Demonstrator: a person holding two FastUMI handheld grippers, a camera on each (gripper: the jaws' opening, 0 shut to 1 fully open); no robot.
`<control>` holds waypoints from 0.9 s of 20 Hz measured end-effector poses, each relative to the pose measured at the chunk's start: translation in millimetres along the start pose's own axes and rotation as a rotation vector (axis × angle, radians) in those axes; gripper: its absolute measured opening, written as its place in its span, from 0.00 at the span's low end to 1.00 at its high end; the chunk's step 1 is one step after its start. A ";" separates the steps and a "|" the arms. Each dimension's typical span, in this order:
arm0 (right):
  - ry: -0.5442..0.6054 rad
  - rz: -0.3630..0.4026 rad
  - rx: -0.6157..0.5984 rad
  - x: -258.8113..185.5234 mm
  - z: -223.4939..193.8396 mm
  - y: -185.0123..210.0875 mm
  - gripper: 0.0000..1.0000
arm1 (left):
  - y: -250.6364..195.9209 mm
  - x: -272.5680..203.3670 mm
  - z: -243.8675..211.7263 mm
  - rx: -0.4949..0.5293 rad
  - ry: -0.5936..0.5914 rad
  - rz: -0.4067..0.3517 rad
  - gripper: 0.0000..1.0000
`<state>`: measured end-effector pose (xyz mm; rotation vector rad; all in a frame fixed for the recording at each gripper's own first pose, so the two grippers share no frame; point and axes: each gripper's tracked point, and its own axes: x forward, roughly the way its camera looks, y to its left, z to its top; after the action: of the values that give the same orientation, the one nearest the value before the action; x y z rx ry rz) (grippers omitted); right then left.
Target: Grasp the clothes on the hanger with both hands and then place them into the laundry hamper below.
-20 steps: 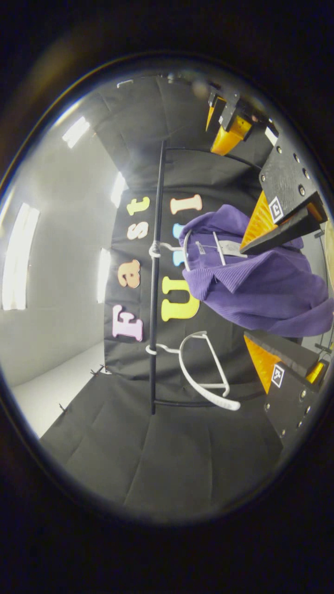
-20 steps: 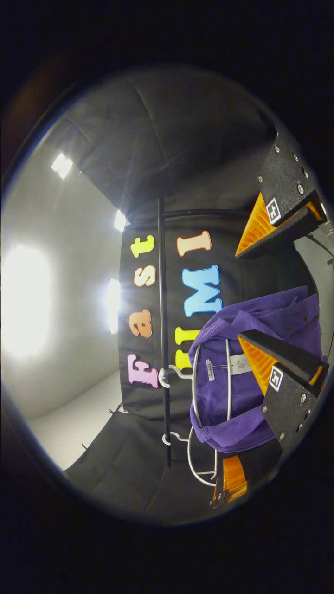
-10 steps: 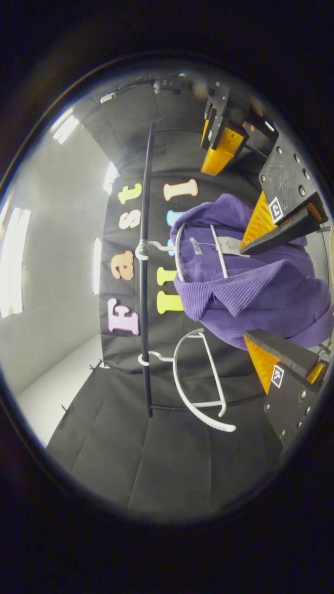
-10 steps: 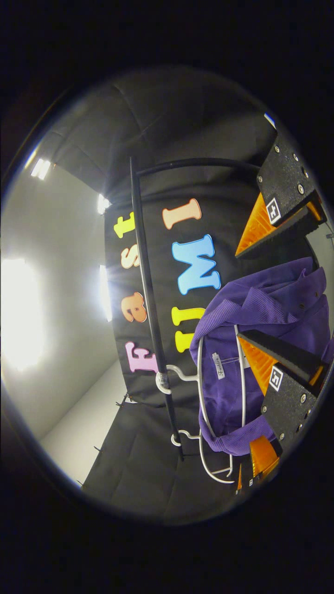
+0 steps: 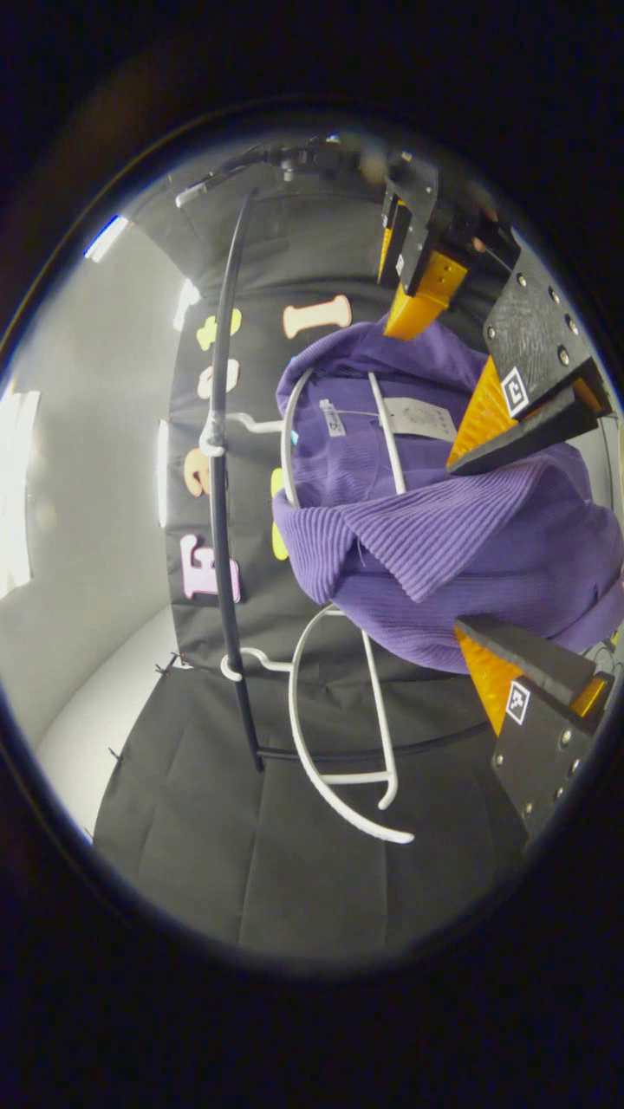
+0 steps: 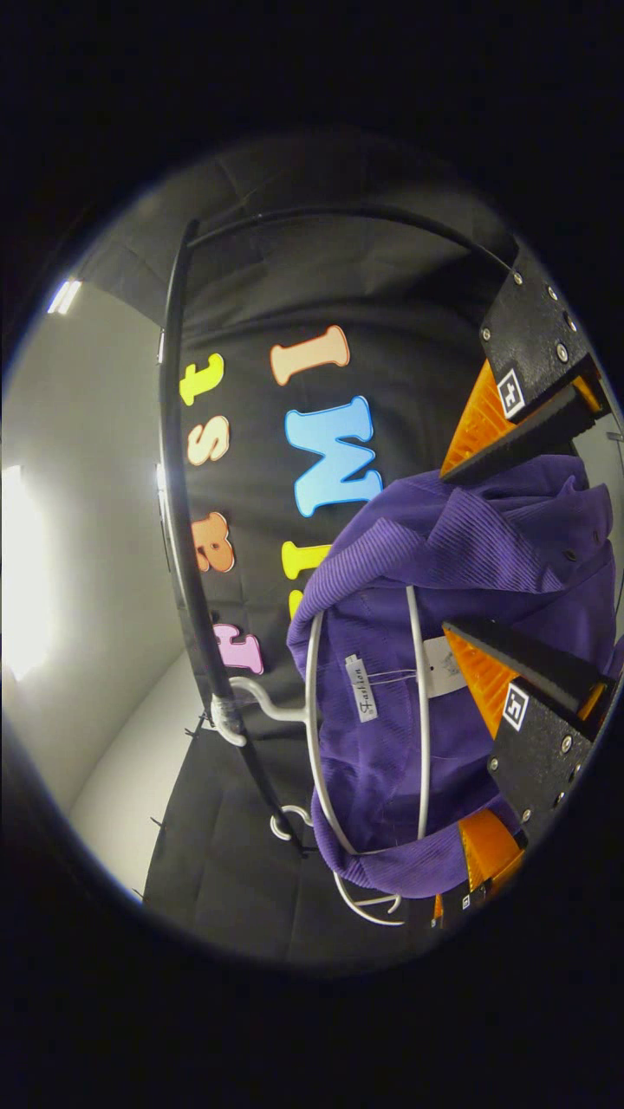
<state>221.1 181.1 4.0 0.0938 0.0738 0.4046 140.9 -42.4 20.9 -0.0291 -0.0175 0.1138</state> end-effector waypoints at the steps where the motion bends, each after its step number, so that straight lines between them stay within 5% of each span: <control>1: 0.009 0.005 0.009 6.9 -5.7 2.3 0.94 | 1.6 2.0 -1.1 0.005 -0.011 0.010 0.93; 12: 0.038 -0.041 0.002 56.8 -32.3 -11.4 0.91 | 0.6 24.2 -10.6 0.035 -0.058 0.137 0.88; 13: 0.041 -0.029 0.007 59.3 -31.8 -8.6 0.86 | -3.3 24.9 -12.2 0.029 -0.057 0.124 0.99; 16: 0.045 -0.004 0.012 58.7 -31.1 -5.4 0.64 | 0.2 21.2 -16.6 0.010 -0.040 0.117 0.70; 17: 0.045 0.001 0.009 59.9 -30.3 -5.7 0.48 | -1.1 23.4 -18.2 0.013 -0.032 0.107 0.70; 18: 0.043 0.002 0.009 61.7 -29.0 -5.7 0.37 | 7.9 22.9 -18.3 0.023 -0.028 0.141 0.59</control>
<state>277.2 202.5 -28.7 0.0943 0.1174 0.4085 163.1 -32.5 2.7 -0.0060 -0.0418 0.2548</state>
